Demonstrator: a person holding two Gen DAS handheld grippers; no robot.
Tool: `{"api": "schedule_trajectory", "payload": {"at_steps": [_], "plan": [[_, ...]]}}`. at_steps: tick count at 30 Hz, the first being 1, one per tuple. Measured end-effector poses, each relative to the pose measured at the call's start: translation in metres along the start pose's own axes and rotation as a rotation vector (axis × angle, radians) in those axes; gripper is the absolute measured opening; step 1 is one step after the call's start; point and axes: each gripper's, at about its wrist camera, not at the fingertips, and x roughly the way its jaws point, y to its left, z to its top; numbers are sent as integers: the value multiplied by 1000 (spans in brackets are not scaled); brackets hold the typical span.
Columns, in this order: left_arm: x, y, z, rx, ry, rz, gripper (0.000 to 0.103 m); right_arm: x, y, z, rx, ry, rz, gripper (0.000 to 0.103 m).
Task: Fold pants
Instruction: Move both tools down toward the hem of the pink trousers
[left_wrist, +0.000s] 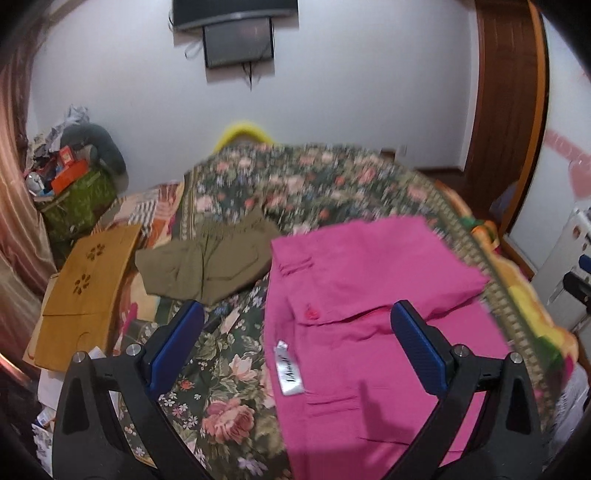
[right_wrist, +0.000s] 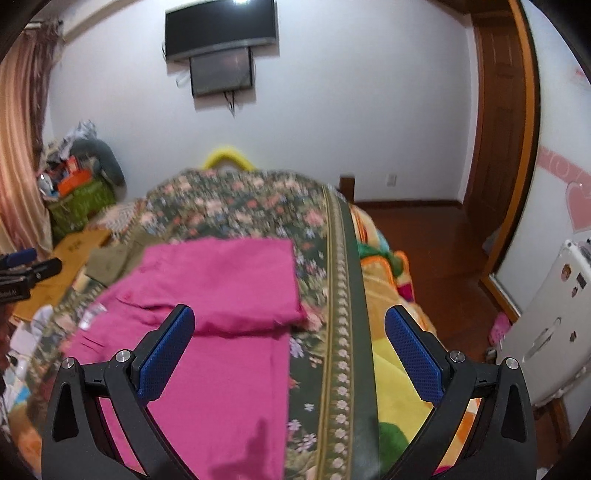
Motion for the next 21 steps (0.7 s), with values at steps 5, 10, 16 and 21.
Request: {"api": "schedule_trajectory", "payload": {"at_steps": [5, 10, 16, 21], "plan": [[45, 7, -5, 13, 108, -20, 102, 44, -9, -9, 2, 137, 54, 102], [83, 3, -17, 58, 209, -59, 90, 90, -7, -22, -6, 261, 124, 93], [117, 1, -31, 64, 307, -111, 76, 129, -1, -34, -55, 363, 166, 78], [138, 6, -44, -8, 372, -196, 69, 148, -2, -33, -80, 386, 159, 78]]}}
